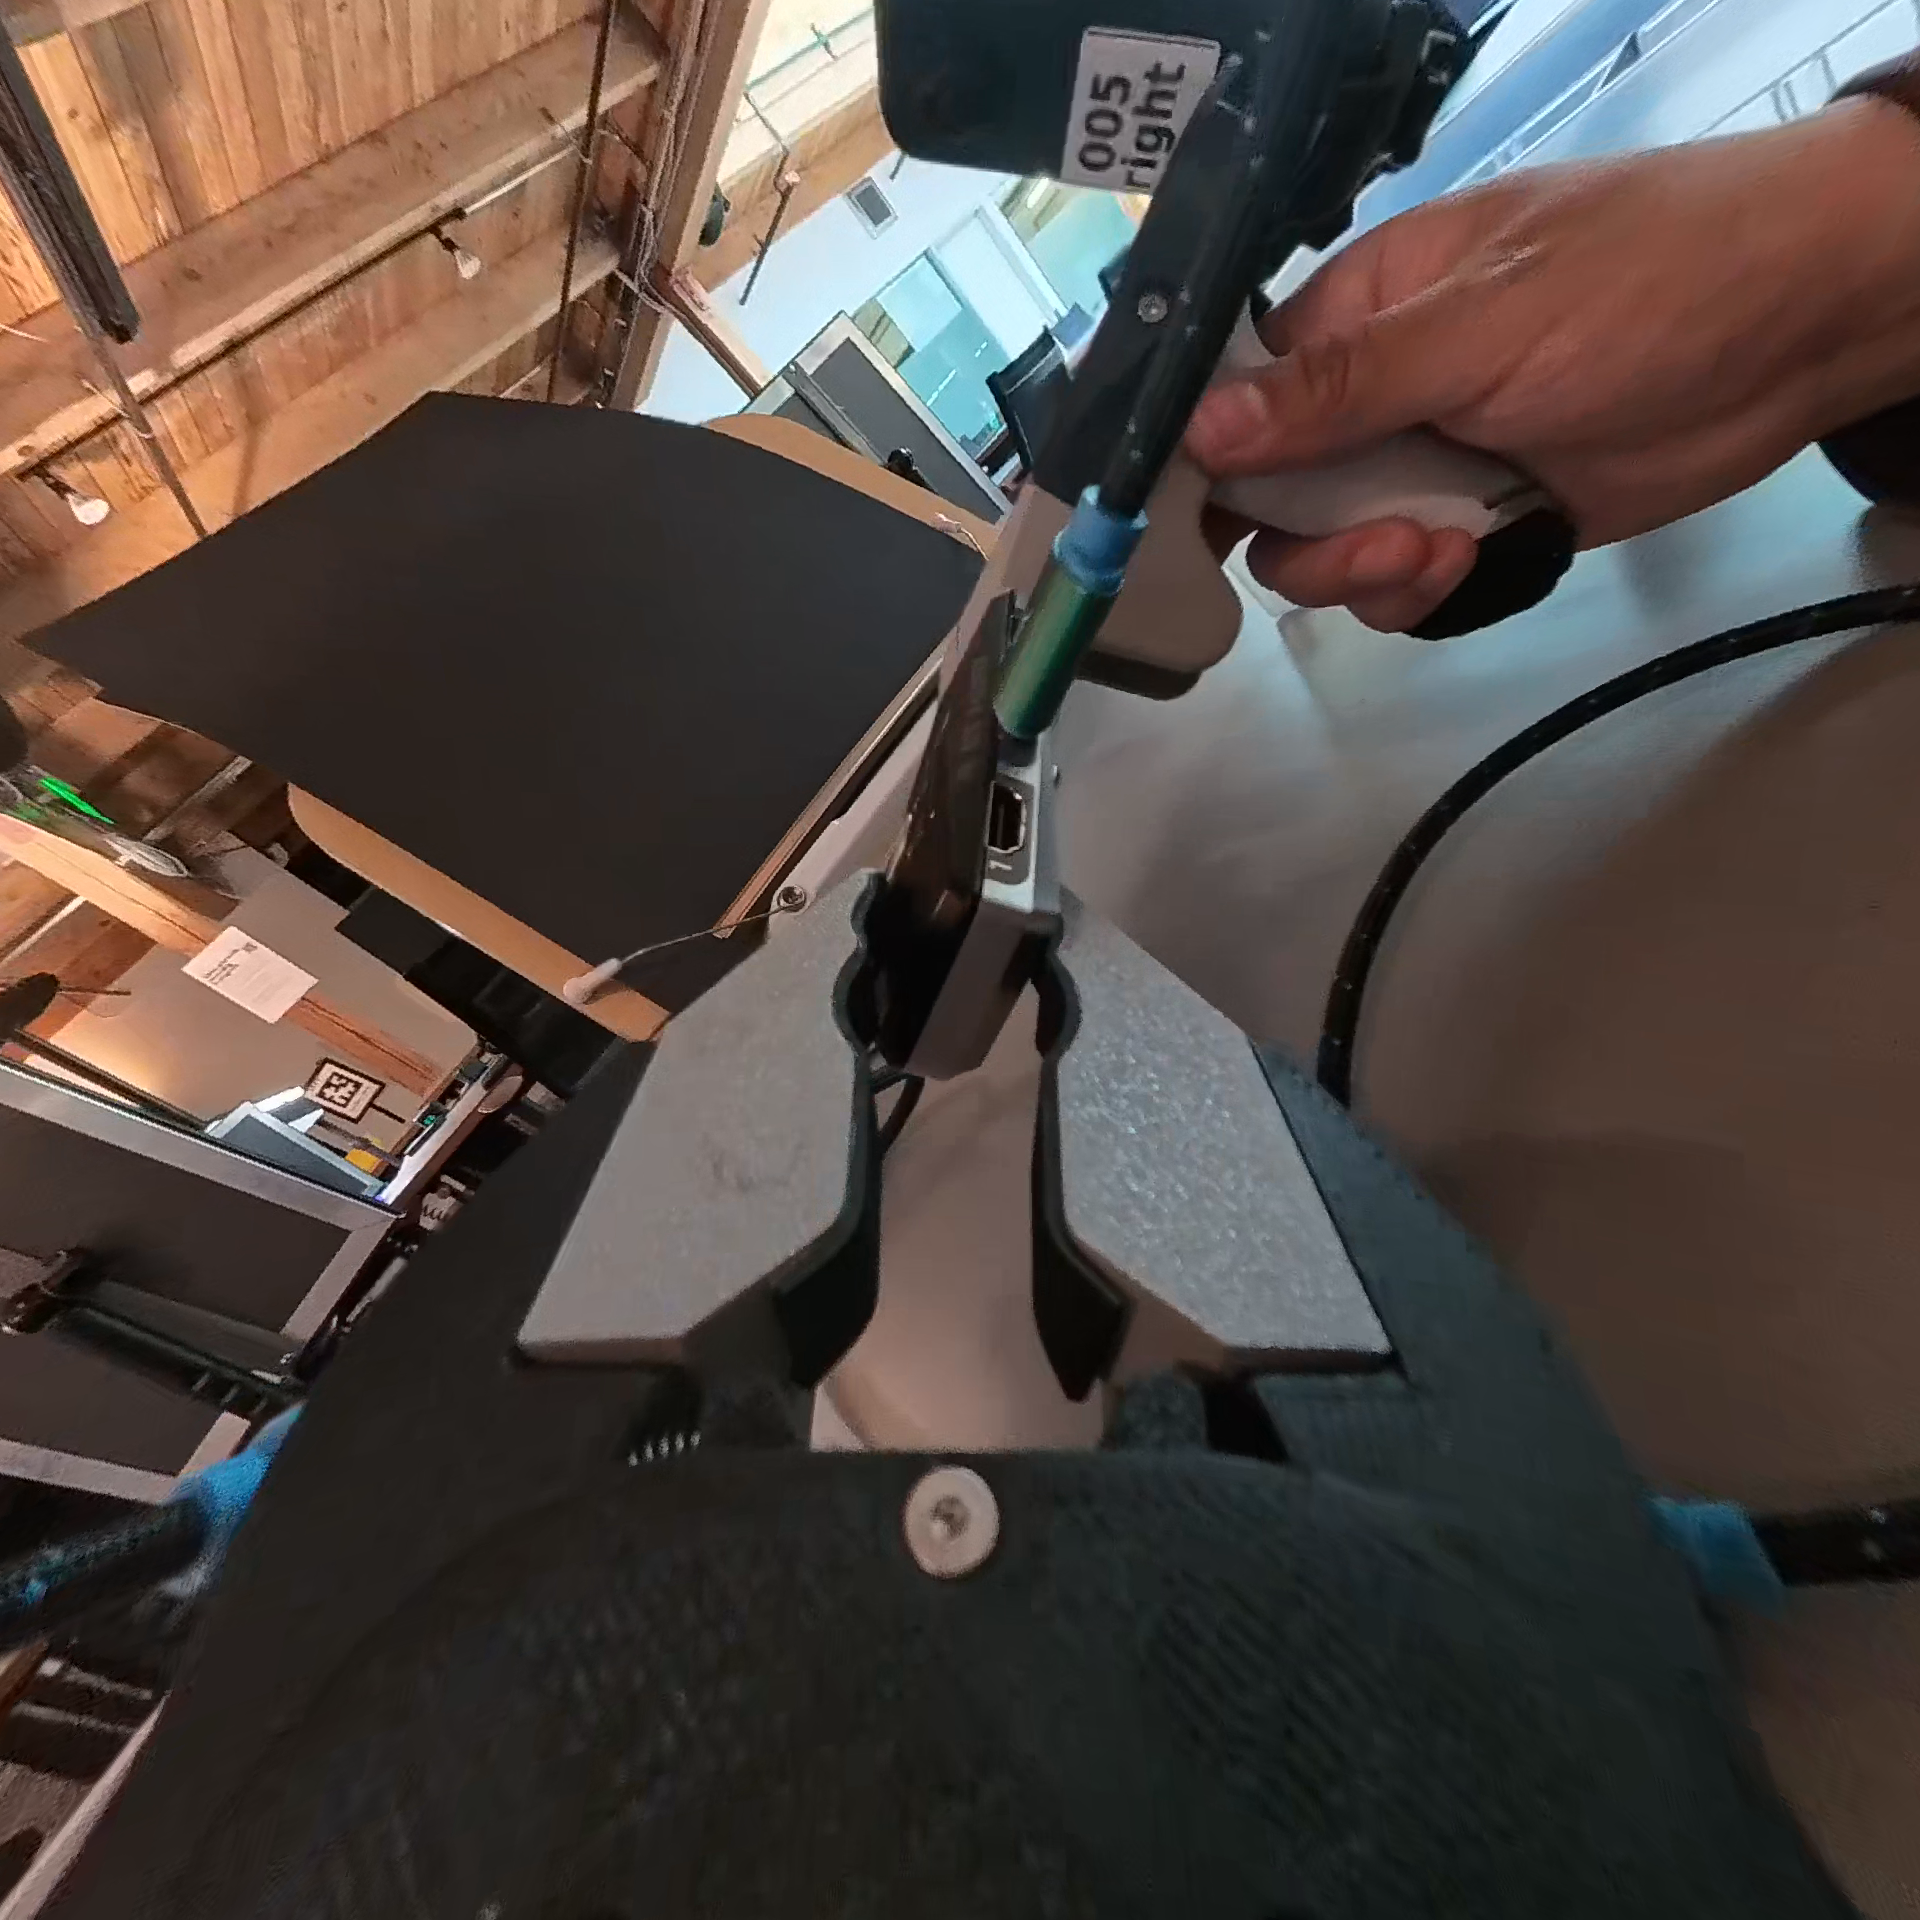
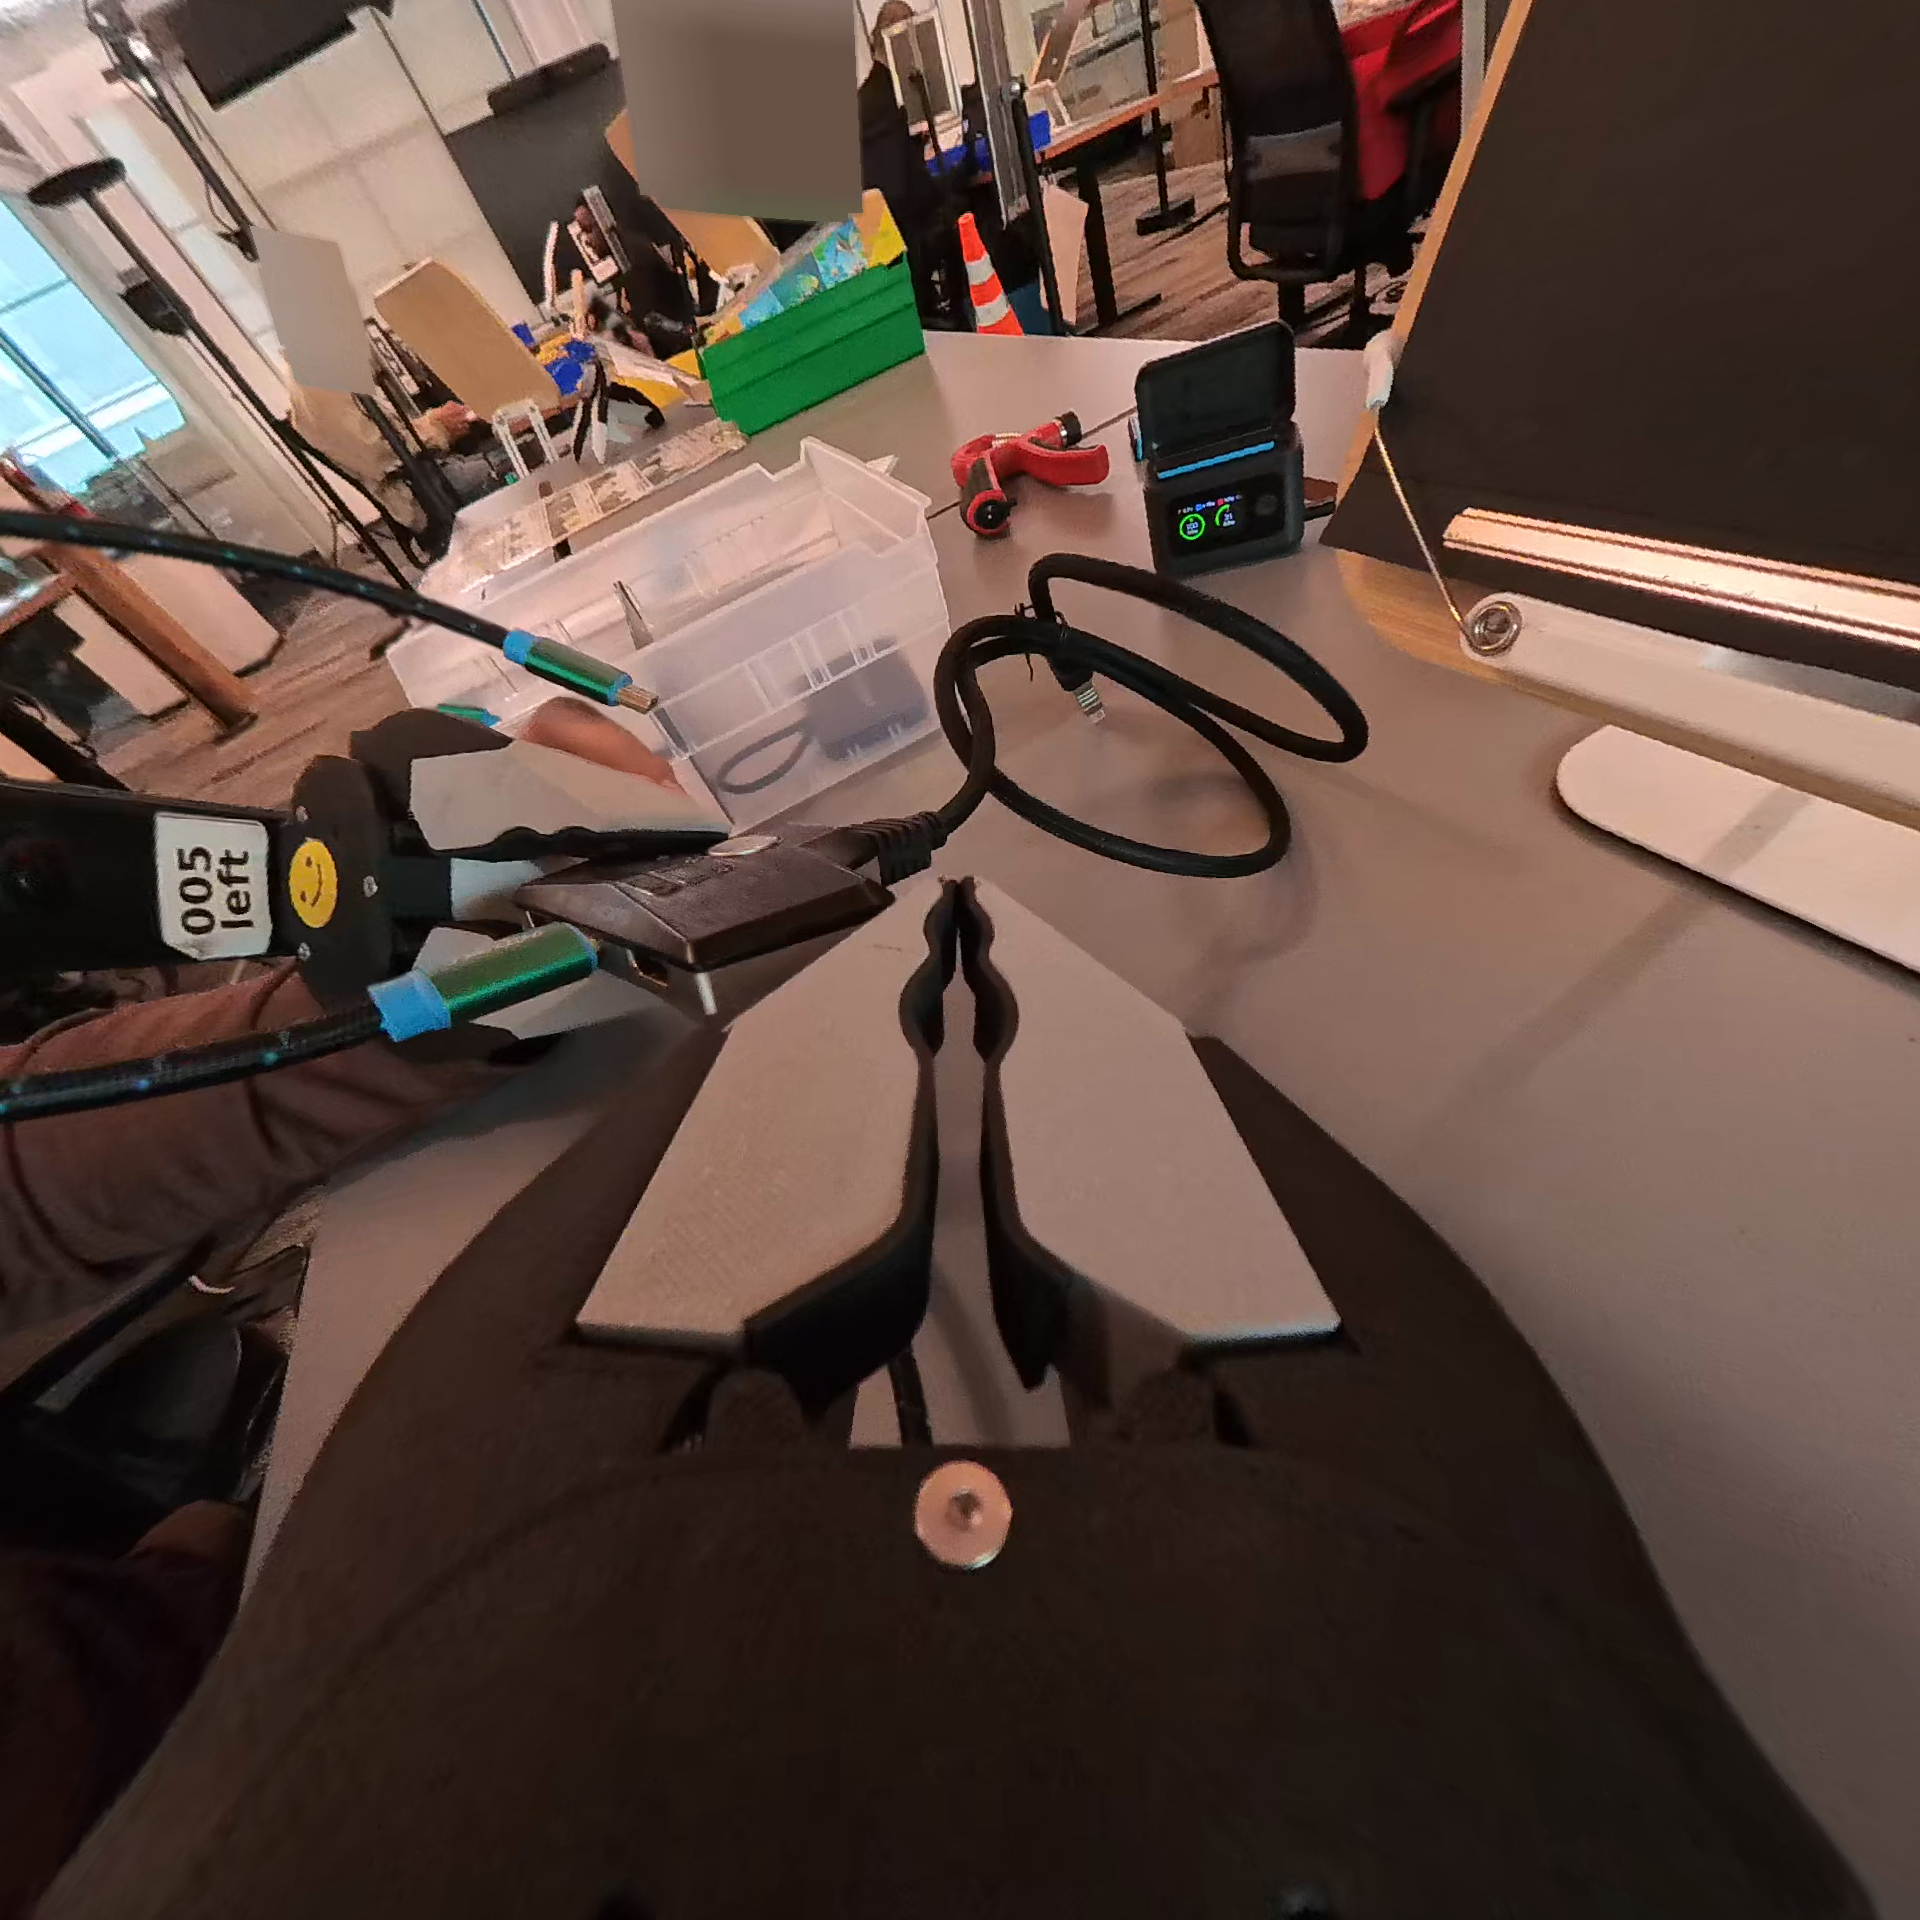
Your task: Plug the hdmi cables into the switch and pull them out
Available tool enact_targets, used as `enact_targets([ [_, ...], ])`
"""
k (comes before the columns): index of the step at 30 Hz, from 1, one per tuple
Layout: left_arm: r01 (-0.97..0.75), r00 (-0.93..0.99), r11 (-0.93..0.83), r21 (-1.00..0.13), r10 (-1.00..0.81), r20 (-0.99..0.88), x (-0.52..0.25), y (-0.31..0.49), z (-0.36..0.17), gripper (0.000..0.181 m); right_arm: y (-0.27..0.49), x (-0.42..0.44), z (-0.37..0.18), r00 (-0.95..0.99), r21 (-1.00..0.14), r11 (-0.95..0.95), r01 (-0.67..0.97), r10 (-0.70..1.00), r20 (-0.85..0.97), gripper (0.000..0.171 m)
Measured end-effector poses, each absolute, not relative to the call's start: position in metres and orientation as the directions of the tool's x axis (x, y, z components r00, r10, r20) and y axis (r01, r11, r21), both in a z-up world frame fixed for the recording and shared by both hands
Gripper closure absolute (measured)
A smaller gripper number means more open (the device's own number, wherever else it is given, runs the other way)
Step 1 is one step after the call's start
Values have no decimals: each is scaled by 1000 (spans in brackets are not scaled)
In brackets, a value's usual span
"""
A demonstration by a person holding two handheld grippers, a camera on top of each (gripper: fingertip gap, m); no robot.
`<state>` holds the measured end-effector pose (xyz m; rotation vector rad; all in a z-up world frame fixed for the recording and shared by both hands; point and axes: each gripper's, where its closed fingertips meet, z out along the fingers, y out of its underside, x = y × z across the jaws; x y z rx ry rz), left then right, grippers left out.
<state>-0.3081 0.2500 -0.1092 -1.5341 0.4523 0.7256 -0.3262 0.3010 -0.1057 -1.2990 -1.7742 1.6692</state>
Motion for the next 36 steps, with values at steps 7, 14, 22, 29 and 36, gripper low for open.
enact_targets([
  [7, -704, 641, -196, -683, 240, -729, -330, 247, -106, 158, 297, -324, -111, -530, -932, -80, 354, 804, -270, 146],
  [14, -708, 582, -294, -642, 273, -766, -348, 245, -115, 157, 293, -325, -123, -536, -933, -10, 360, 816, -216, 133],
  [22, -727, 538, -354, -589, 239, -808, -352, 248, -127, 157, 298, -314, -103, -592, -971, -33, 237, 788, -171, 130],
  [29, -719, 535, -351, -600, 273, -800, -358, 243, -121, 158, 291, -315, -110, -614, -964, -10, 267, 769, -178, 115],
  [36, -692, 542, -360, -626, 312, -780, -366, 239, -117, 157, 276, -314, -125, -629, -956, 164, 242, 777, -26, 115],
])
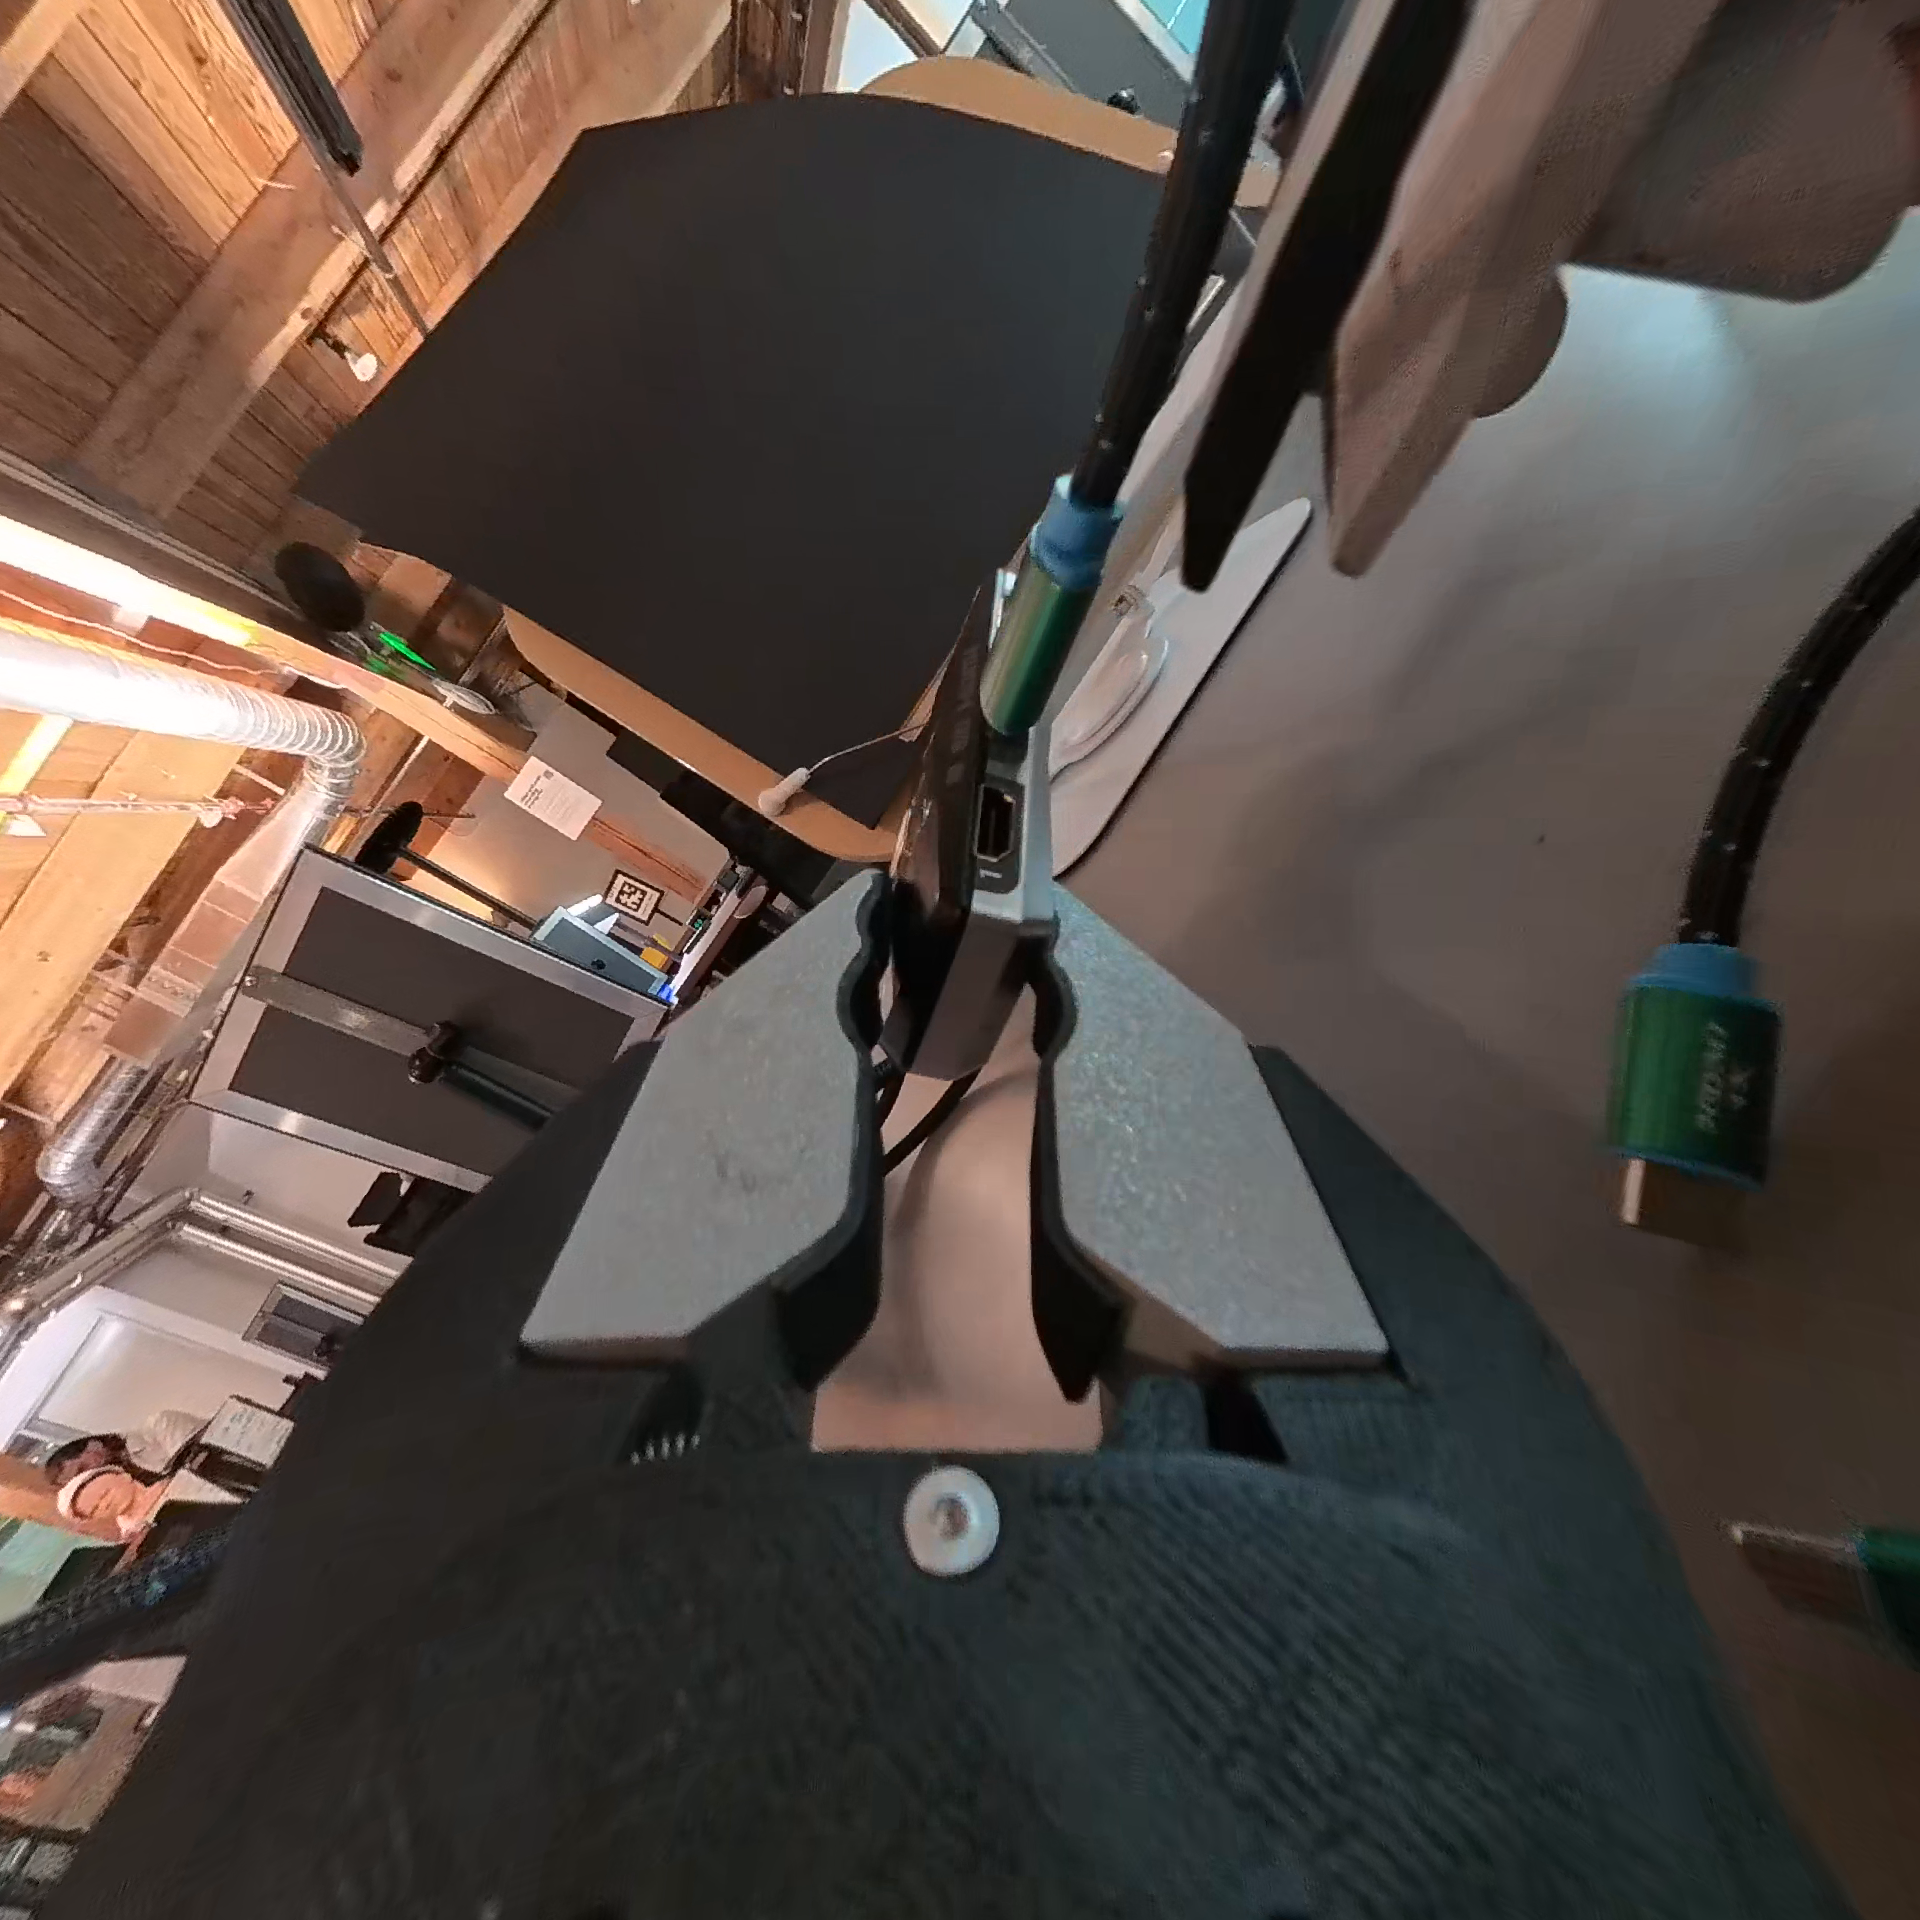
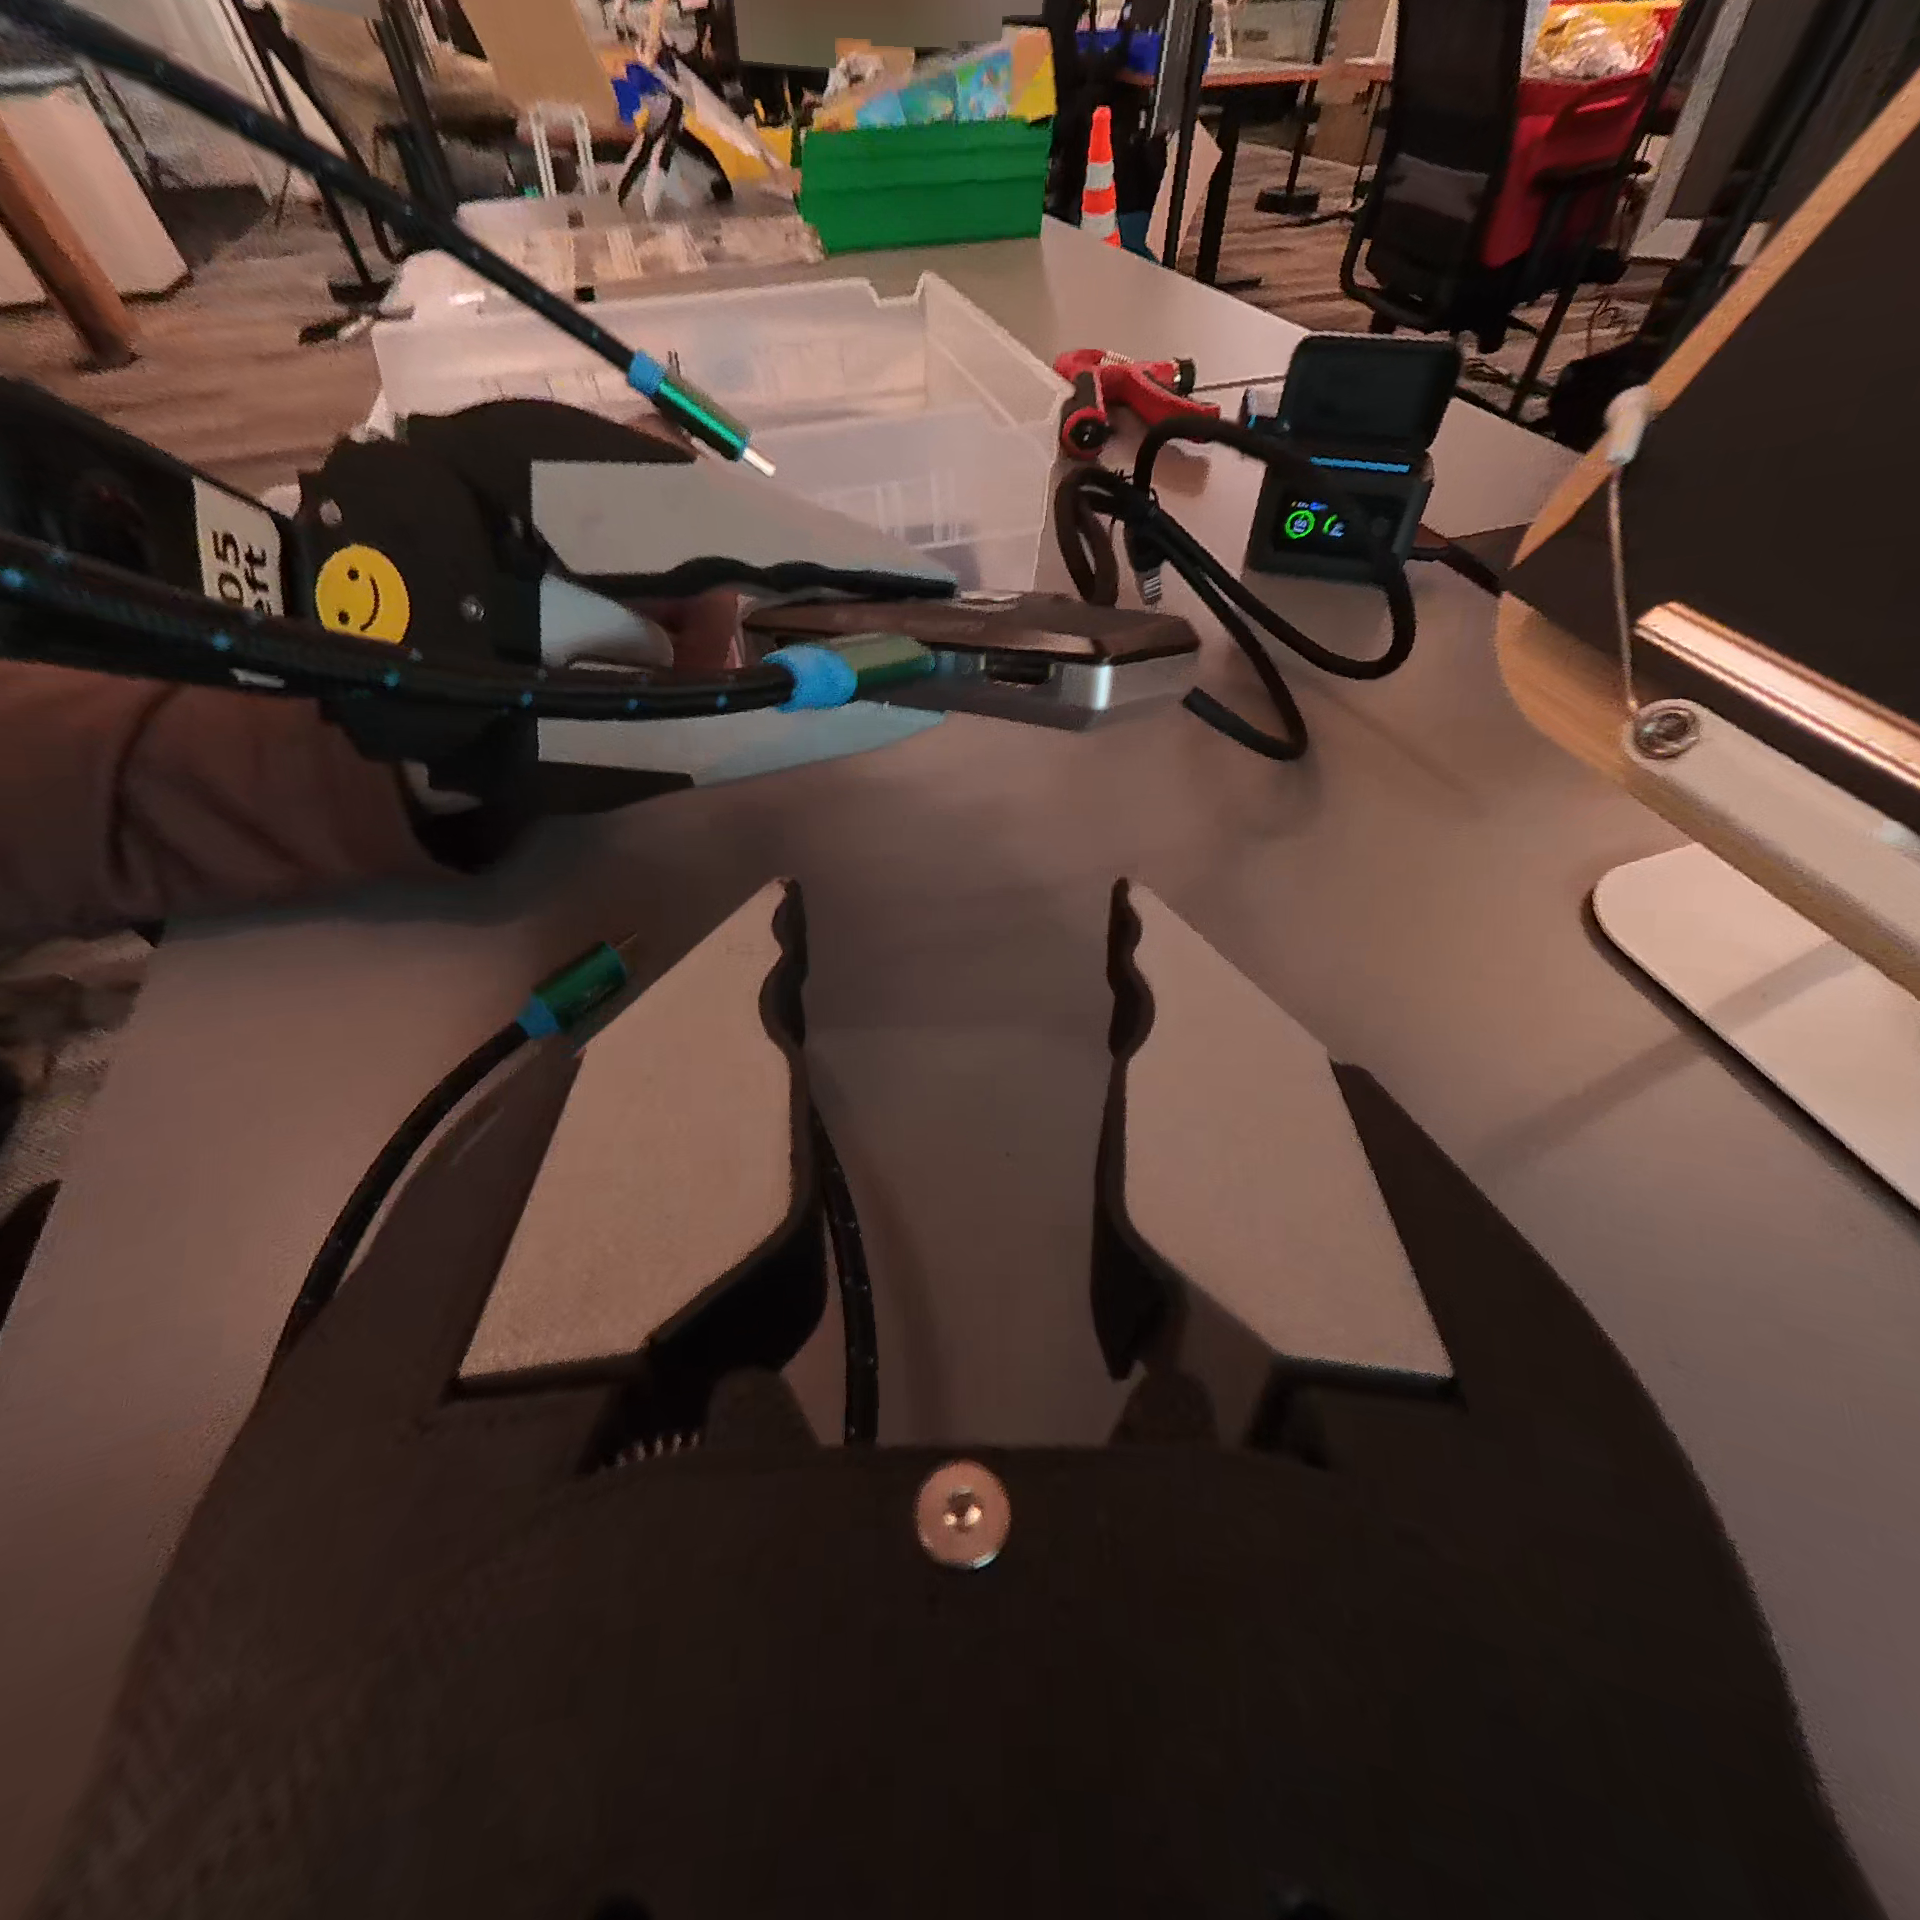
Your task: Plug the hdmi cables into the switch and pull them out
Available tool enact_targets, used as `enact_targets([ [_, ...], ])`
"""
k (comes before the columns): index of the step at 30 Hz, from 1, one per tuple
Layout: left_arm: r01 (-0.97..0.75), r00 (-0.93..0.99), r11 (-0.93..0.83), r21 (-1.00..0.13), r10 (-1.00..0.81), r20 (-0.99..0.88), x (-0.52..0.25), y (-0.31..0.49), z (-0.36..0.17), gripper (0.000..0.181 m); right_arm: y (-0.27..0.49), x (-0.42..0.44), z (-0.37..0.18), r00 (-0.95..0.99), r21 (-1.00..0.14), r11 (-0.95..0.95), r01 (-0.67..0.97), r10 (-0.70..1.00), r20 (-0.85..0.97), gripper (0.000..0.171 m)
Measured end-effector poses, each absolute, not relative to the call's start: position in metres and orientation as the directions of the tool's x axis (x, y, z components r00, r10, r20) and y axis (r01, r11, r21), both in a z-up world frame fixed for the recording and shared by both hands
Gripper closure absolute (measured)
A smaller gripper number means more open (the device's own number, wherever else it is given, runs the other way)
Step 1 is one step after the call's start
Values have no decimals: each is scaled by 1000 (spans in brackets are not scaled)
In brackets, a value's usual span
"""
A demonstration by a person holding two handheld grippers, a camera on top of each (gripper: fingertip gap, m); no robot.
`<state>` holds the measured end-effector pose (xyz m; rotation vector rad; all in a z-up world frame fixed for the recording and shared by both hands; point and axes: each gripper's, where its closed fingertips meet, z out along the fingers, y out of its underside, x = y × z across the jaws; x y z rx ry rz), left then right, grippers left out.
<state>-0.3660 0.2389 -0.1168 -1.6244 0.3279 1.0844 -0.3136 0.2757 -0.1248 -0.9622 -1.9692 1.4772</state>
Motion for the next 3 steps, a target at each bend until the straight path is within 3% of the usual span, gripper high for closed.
enact_targets([
  [3, -688, 545, -359, -631, 318, -776, -367, 238, -116, 158, 265, -309, -132, -670, -947, 194, 257, 742, -30, 117],
])
